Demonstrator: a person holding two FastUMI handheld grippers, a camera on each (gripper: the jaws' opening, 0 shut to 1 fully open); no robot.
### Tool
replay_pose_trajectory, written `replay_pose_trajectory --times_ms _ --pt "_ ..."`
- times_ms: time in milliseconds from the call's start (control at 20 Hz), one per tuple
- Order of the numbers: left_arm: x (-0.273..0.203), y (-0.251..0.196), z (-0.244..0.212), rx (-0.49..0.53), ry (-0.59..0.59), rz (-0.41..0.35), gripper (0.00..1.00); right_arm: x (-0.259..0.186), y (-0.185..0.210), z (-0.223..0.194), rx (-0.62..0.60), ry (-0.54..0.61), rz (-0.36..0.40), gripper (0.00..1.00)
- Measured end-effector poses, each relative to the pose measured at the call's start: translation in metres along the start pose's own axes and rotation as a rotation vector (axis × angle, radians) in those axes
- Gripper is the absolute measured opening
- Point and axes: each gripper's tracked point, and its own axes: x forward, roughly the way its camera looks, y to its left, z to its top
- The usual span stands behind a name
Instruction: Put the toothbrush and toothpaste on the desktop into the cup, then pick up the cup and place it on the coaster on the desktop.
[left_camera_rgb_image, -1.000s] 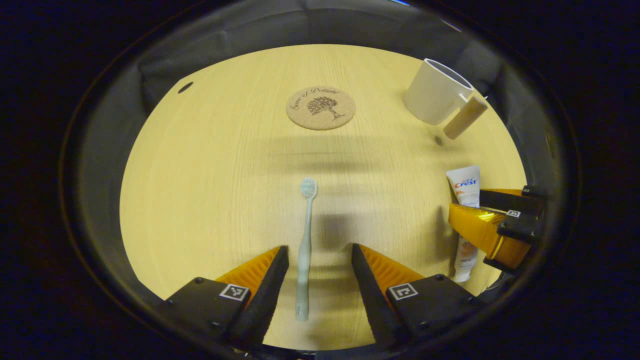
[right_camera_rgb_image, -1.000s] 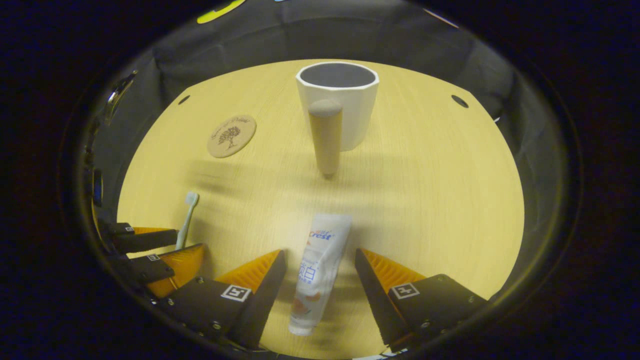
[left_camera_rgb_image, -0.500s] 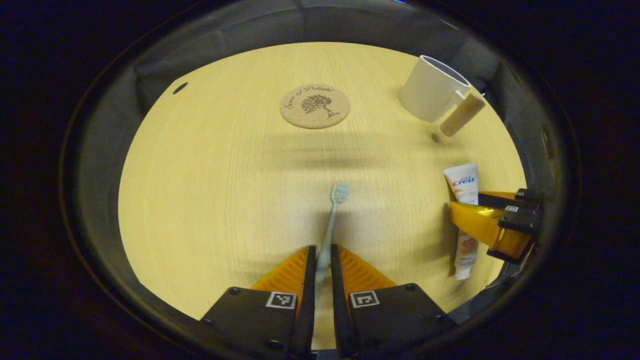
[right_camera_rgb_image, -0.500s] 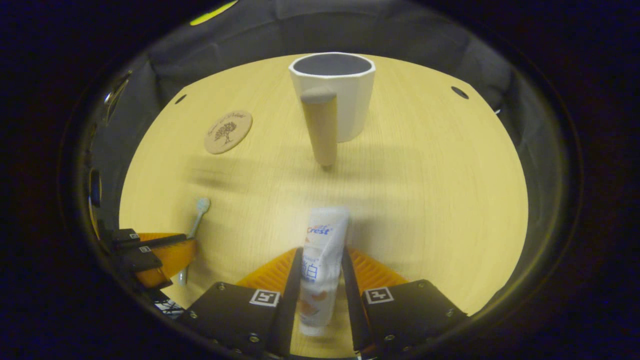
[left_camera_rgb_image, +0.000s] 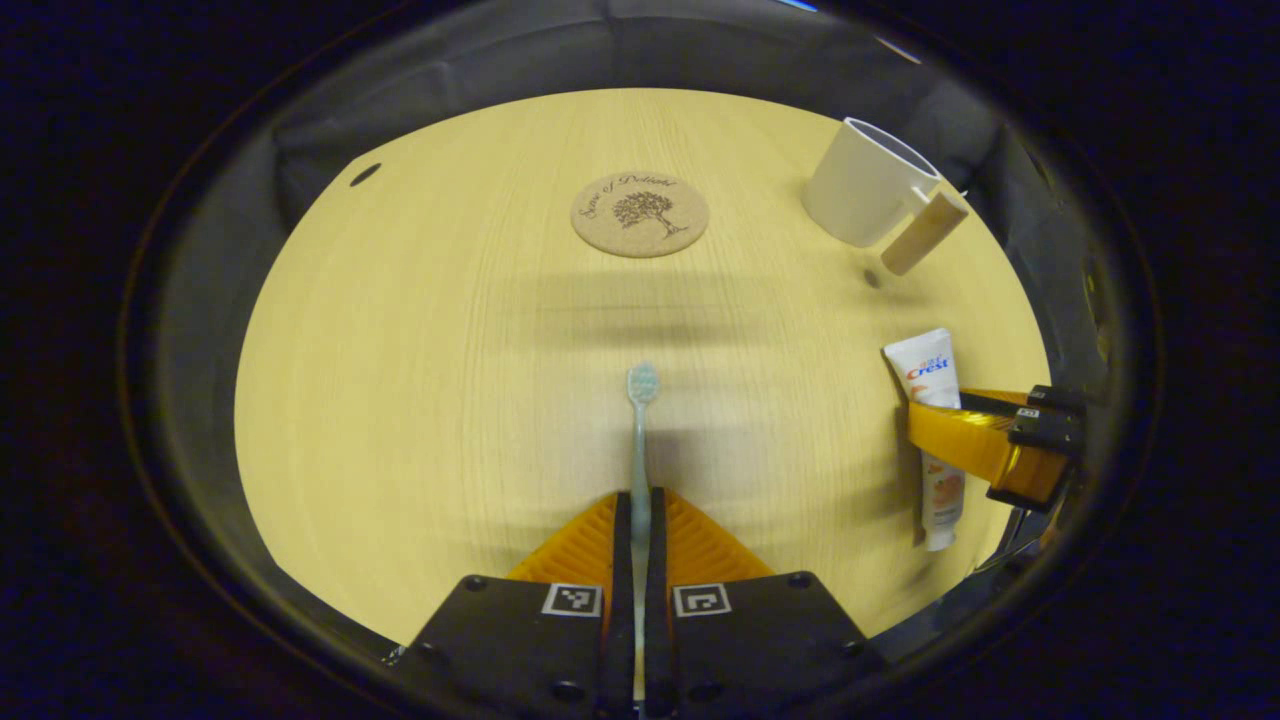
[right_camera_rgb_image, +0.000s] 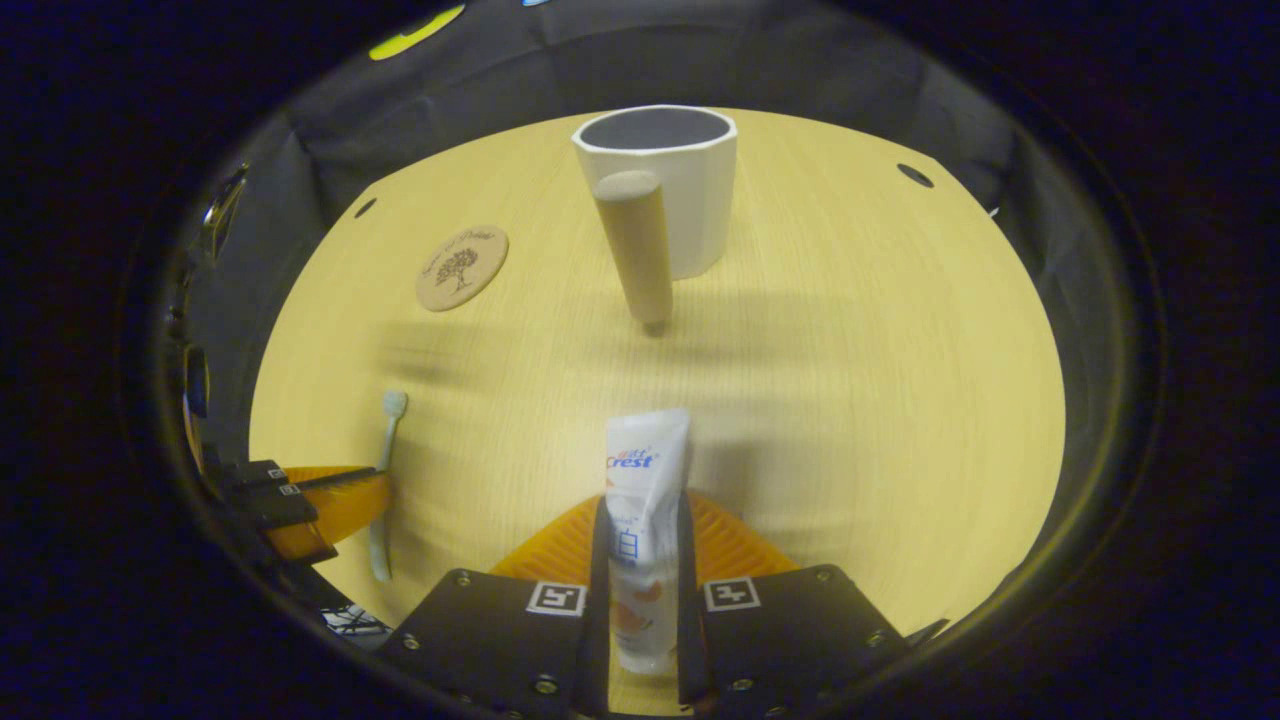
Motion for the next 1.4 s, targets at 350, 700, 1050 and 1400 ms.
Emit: replay_pose_trajectory --times_ms 350,700,1050,1400 --pt "-0.007 0.005 -0.001 -0.016 -0.076 -0.038 0.08 -0.01 0.0 0.008 0.017 -0.084 0.044 0.28" --pt "-0.023 0.012 0.002 -0.058 -0.221 -0.104 0.08 -0.023 0.004 0.017 -0.017 -0.219 0.085 0.28" --pt "-0.046 0.018 -0.001 -0.103 -0.274 -0.116 0.08 -0.055 0.015 0.029 0.005 -0.307 0.121 0.28" --pt "-0.083 0.016 0.025 -0.095 -0.359 -0.127 0.08 -0.086 0.026 0.059 0.044 -0.387 0.132 0.22"
